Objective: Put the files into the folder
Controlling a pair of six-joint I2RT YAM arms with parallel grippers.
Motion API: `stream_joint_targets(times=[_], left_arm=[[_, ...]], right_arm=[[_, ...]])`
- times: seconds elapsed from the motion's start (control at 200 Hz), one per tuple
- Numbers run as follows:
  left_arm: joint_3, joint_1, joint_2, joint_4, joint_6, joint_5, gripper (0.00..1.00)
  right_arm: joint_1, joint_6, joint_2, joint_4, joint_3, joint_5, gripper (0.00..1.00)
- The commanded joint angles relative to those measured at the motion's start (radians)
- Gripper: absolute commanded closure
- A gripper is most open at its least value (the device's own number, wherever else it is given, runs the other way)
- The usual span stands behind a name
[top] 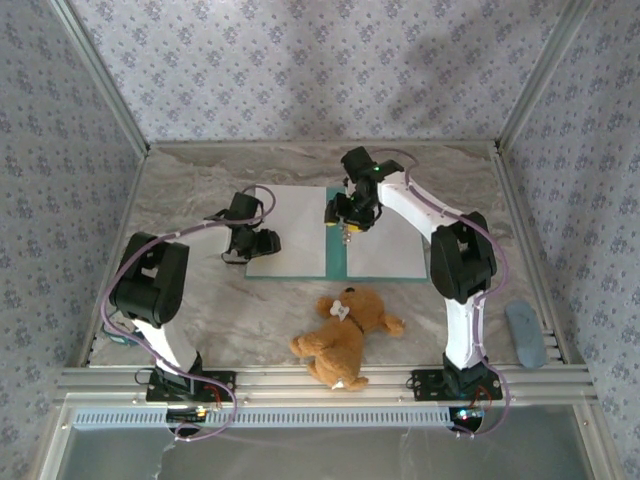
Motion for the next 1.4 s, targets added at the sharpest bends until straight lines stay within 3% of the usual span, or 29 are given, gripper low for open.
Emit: stream_joint_targets(times=[0.0,0.075,0.25,0.72,1.394], left_arm=[[-0.001,-0.032,0.044,-0.006,-0.047,0.041,0.55],[-0.002,-0.041,0.048,0.002,-0.059,0.042,0.55],[0.013,-0.050,0.051,-0.014,-0.056,0.032,0.55],[0.054,-0.050,0.079,-0.068,-0.060,0.014,0.55],[0.066,-0.049,0.078,-0.089,-0.059,0.011,0.55]], right_arm=[[-0.023,-0.024,0.025,-0.073,0.046,0.037,0.43],[-0.026,-0.026,0.039,-0.083,0.060,0.041,0.48],[-0.040,-0.029,0.089,-0.125,0.109,0.064,0.49],[-0.056,-0.036,0.174,-0.182,0.222,0.044,0.64],[-0.053,-0.047,0.213,-0.217,0.258,0.090,0.74]])
